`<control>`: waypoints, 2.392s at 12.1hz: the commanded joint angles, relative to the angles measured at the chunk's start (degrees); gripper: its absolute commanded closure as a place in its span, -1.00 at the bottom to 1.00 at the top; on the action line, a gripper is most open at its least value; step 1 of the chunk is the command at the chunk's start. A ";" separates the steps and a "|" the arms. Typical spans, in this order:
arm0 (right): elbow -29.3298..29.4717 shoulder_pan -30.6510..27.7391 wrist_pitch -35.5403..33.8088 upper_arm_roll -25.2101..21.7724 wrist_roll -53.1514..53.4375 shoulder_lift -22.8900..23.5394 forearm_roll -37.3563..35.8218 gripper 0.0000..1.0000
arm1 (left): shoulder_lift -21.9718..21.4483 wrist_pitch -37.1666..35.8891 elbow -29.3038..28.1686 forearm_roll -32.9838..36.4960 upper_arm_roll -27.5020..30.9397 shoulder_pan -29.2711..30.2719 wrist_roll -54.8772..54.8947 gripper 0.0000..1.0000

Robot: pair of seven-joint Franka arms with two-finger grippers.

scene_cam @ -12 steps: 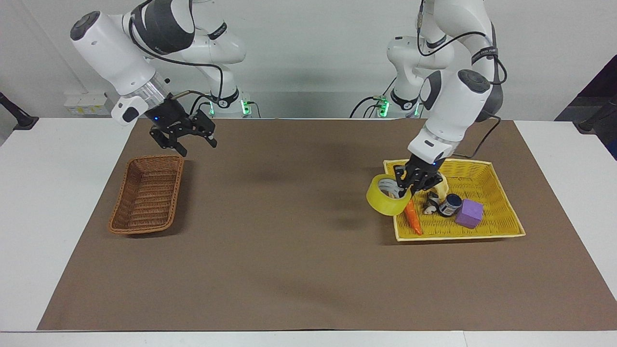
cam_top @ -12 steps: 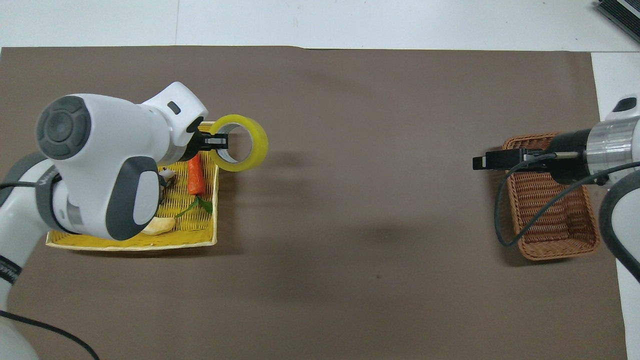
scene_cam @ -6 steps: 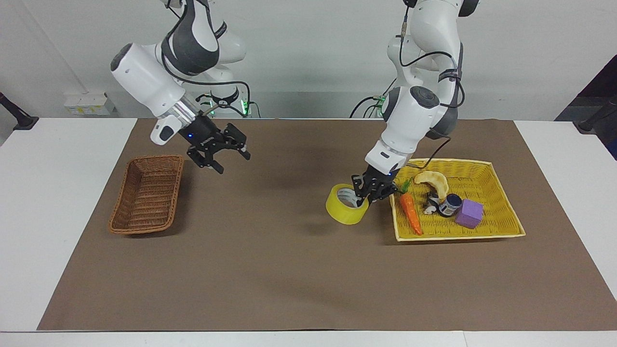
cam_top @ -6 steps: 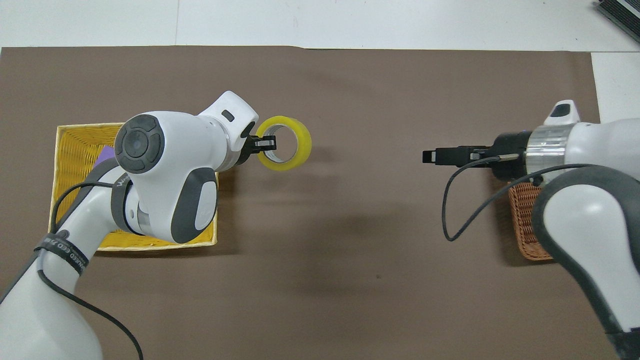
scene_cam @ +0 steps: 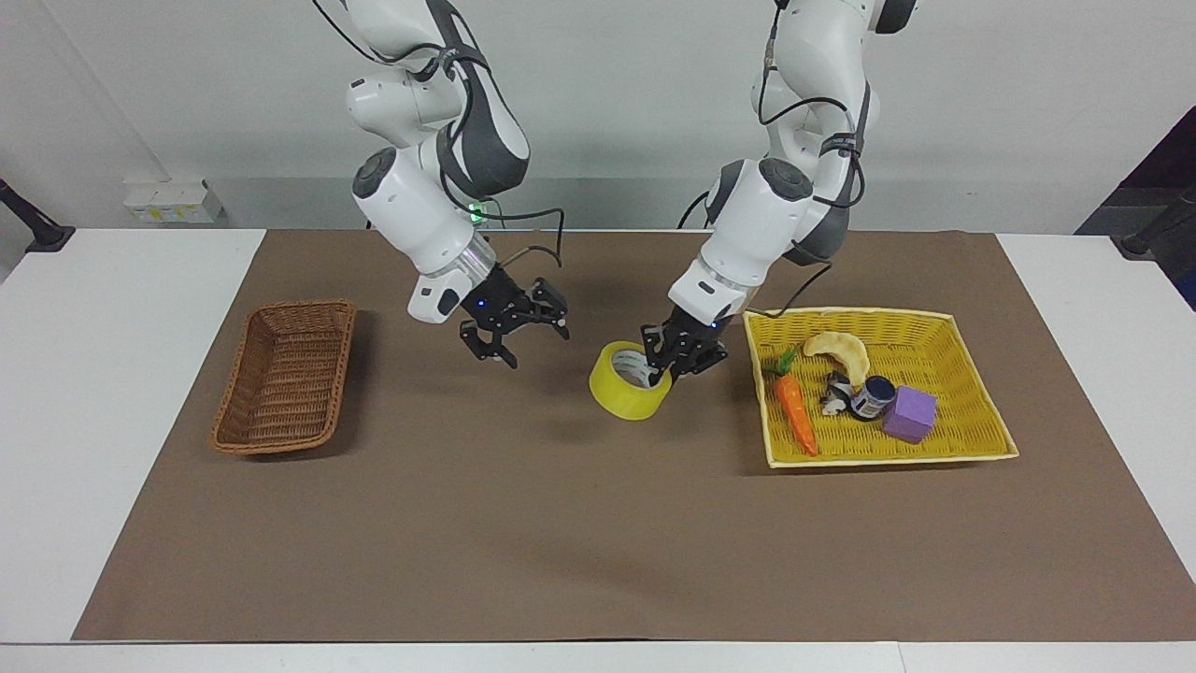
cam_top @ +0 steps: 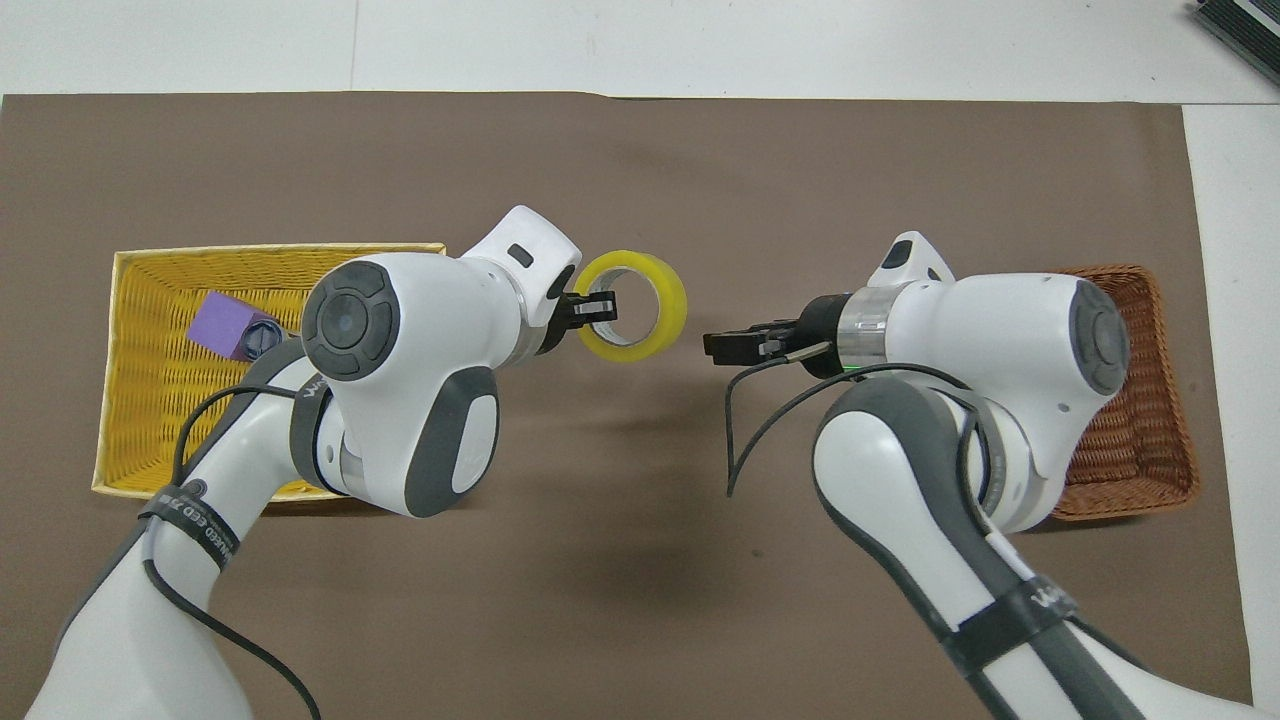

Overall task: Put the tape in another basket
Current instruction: 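Bring the tape toward the right gripper and grasp it with the right gripper, then open the left gripper to release the tape to the right gripper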

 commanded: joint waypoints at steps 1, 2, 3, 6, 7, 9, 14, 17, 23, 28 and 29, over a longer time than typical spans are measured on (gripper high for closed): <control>0.13 1.30 2.62 -0.27 -2.65 0.14 2.31 -1.00 | 0.04 1.10 0.79 -1.30 0.64 -1.60 -1.91 1.00; 0.22 1.38 4.10 -0.19 -3.17 0.49 5.36 -1.00 | 0.04 1.10 0.79 -1.30 0.64 -1.69 -2.00 1.00; 0.22 2.08 5.08 -0.19 -3.70 0.49 7.48 -1.00 | 0.04 1.10 0.88 -1.30 0.64 -1.87 -2.00 1.00; 0.92 2.44 8.49 -0.27 -5.29 1.10 12.84 -1.00 | 0.04 1.18 0.96 -1.30 0.64 -1.87 -2.70 1.00; 1.80 2.61 8.51 -0.27 -5.20 1.37 12.95 -1.00 | 0.04 1.18 0.97 -1.30 0.64 -1.87 -2.79 1.00; 4.51 2.62 7.47 -0.27 -4.67 3.21 12.95 -1.00 | 0.04 1.10 0.97 -1.30 0.64 -1.96 -2.88 1.00; 6.72 2.70 7.37 -0.19 -4.85 7.26 12.51 -1.00 | 0.57 1.36 2.63 -1.21 0.64 -2.04 -3.93 1.00; 6.29 5.06 8.34 -0.19 -3.97 7.09 12.86 -0.79 | 0.92 1.62 3.07 -1.12 0.64 -2.40 -5.69 1.00; 8.22 5.61 14.31 -0.19 5.61 8.40 13.48 1.00 | 1.01 1.89 3.78 -1.12 0.64 -2.66 -5.78 1.00; 8.31 5.78 14.23 -0.19 6.67 8.49 16.55 1.00 | 0.75 1.71 3.78 -0.95 0.82 -2.66 -5.43 0.57; 8.31 5.78 14.23 -0.19 6.58 8.49 16.55 1.00 | 0.75 1.45 4.13 -0.51 0.91 -2.66 -5.34 -0.25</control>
